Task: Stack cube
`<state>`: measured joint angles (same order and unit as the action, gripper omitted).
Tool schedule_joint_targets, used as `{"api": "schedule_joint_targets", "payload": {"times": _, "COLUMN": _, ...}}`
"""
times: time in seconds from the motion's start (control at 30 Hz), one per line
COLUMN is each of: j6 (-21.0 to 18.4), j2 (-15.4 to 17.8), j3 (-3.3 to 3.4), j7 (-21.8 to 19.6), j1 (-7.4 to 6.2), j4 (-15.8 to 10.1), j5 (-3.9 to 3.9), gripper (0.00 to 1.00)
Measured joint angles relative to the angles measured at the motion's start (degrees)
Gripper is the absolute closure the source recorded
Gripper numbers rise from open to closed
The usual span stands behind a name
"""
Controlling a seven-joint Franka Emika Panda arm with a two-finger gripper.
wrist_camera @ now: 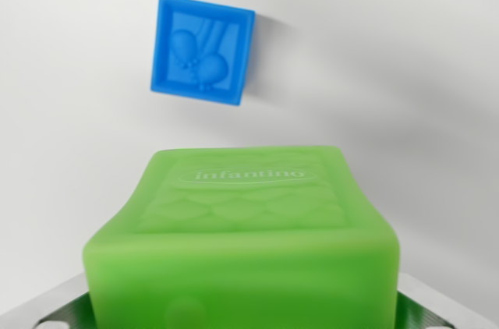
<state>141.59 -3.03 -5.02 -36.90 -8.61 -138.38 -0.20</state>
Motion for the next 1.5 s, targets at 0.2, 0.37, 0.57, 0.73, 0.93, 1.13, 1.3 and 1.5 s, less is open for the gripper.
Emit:
{"api": "schedule_joint_targets", "payload": {"times": 0.2, "j6": -0.82, "j2": -0.96, "j3": -0.08, "j7": -1.94, "j1": -0.73, "j4": 1.79, "j5": -0.11, "gripper": 1.00}}
{"api": "schedule_joint_targets", "payload": {"times": 0.37, "j6": -1.58, "j2": -1.85, "j3": -0.14, "j7": -3.64, "j1": -1.35, "j4": 3.42, "j5": -0.21, "gripper": 1.00}}
{"api": "schedule_joint_targets", "payload": {"times": 0.57, "j6": -2.35, "j2": -2.86, "j3": -0.15, "j7": -5.46, "j1": -2.09, "j4": 5.21, "j5": -0.32, "gripper": 1.00}}
{"api": "schedule_joint_targets", "payload": {"times": 0.73, "j6": -3.06, "j2": -3.72, "j3": -0.15, "j7": -7.00, "j1": -2.69, "j4": 6.78, "j5": -0.40, "gripper": 1.00}}
{"api": "schedule_joint_targets", "payload": {"times": 0.93, "j6": -3.97, "j2": -4.80, "j3": -0.15, "j7": -8.84, "j1": -3.42, "j4": 8.72, "j5": -0.49, "gripper": 1.00}}
{"api": "schedule_joint_targets", "payload": {"times": 1.13, "j6": -3.67, "j2": -5.93, "j3": -0.15, "j7": -9.64, "j1": -3.76, "j4": 9.43, "j5": -0.65, "gripper": 1.00}}
{"api": "schedule_joint_targets", "payload": {"times": 1.3, "j6": -1.60, "j2": -8.11, "j3": -0.13, "j7": -9.85, "j1": -3.76, "j4": 9.15, "j5": -0.94, "gripper": 1.00}}
{"api": "schedule_joint_targets", "payload": {"times": 1.5, "j6": 0.79, "j2": -10.06, "j3": -0.09, "j7": -10.09, "j1": -3.76, "j4": 8.79, "j5": -1.29, "gripper": 1.00}}
